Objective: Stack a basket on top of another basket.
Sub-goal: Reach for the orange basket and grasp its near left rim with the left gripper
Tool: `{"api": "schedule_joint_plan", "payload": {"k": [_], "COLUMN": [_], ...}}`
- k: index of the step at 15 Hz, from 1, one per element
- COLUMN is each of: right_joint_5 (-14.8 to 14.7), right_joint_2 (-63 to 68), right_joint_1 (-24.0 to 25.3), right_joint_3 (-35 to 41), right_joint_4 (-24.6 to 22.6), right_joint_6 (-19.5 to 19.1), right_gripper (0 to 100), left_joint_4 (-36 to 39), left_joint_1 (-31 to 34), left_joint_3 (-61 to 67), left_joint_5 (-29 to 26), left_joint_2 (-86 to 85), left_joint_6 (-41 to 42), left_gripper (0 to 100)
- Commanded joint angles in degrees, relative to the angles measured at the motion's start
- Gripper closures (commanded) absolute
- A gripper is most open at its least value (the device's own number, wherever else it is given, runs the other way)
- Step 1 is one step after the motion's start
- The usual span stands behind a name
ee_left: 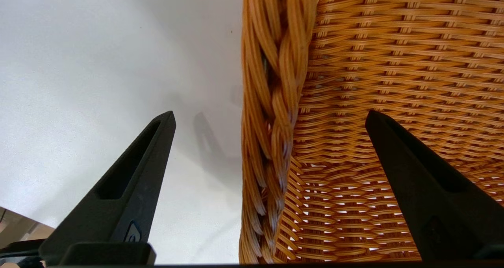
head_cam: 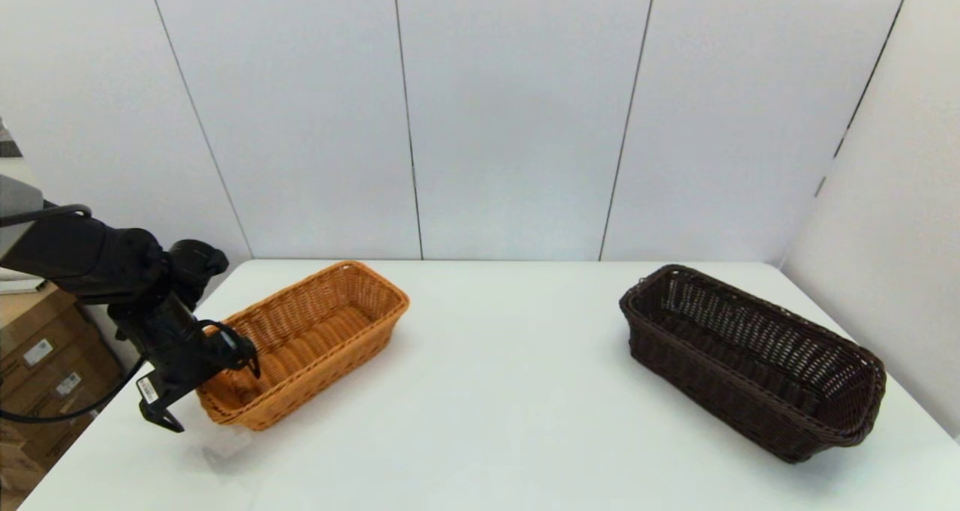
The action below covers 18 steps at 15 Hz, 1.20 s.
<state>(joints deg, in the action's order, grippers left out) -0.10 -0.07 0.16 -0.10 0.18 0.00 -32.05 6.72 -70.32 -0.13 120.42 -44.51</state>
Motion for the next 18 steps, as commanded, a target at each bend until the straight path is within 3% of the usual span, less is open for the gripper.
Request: {"api": "schedule_joint_plan", "payload": {"k": [1,5,6,18], "right_joint_5": [0.0,-0.1,0.0,0.0], "right_joint_2": [0.0,0.0,0.0,0.0], "right_joint_1": [0.0,0.0,0.0,0.0], "right_joint_3": [0.0,0.0,0.0,0.0], "right_joint_4": [0.0,0.0,0.0,0.0], "right_joint_6": [0.0,0.0,0.0,0.0], "right_gripper": [0,0,0,0], "left_joint_4": [-0.1,-0.1,-0.2,3.8], "left_joint_1": [-0.2,-1.1,-1.2,-2.1], "left_joint_3": [0.8,1.1,1.1,3.3], "left_joint_5": [0.0,-0.5,-0.6,-1.9], "left_joint_2": [0.0,-0.3,-0.4,-0.3], "left_joint_6": [-0.3,-0.3,-0.4,-0.5], "left_gripper": [0,0,100,100]}}
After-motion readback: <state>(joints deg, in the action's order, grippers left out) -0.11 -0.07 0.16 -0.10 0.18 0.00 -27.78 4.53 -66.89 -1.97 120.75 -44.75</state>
